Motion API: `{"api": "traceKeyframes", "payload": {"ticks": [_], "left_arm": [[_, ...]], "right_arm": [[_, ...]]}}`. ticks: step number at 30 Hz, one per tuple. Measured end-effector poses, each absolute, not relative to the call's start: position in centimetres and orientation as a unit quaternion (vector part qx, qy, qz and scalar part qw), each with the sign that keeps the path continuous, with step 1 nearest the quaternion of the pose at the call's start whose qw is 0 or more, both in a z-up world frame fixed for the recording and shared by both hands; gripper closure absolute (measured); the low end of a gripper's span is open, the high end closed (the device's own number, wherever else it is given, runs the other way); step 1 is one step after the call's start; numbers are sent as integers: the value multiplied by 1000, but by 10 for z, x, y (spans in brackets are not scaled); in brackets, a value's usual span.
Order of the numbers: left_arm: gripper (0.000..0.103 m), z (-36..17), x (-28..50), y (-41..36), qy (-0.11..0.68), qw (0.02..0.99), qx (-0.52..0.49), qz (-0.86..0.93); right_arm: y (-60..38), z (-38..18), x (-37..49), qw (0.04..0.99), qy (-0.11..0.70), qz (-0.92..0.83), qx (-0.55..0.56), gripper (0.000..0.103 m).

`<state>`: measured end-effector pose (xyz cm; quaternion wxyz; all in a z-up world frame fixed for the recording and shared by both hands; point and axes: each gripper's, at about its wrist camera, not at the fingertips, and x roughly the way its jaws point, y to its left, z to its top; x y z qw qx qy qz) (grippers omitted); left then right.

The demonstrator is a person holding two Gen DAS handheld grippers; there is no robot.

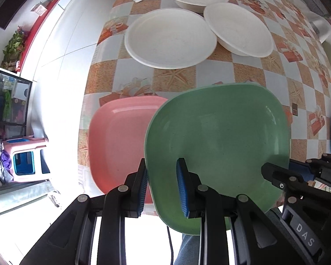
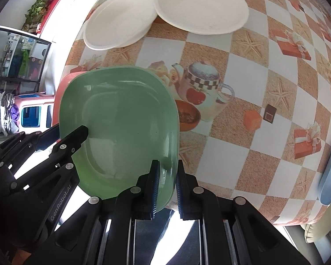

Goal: Organize plates and bowls
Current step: 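Lift the green plate onto the pink square plate and open both grippers, then move both grippers over to the light-blue square plate by the sofa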

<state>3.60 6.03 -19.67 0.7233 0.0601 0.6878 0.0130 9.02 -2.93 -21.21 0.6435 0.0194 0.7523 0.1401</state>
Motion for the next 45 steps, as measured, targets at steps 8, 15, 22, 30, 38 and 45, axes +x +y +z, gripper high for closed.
{"api": "traceKeyframes", "payload": {"ticks": [8,15,22,30,38,45], "left_arm": [[75,-191,44,111,685,726,38,54],[75,-207,56,155,683,725,45,76],[75,-227,64,164,690,718,59,74],[61,-238,65,166,689,718,69,69],[21,-224,62,171,675,729,73,82],[21,-220,53,133,682,726,74,47]], "right_arm": [[22,-217,99,630,756,175,13,87],[63,-230,106,612,766,199,11,87],[75,-243,108,599,777,192,20,87],[80,-253,109,597,780,185,26,87],[40,-239,109,611,772,173,24,7],[-35,-232,101,632,765,113,57,0]]}}
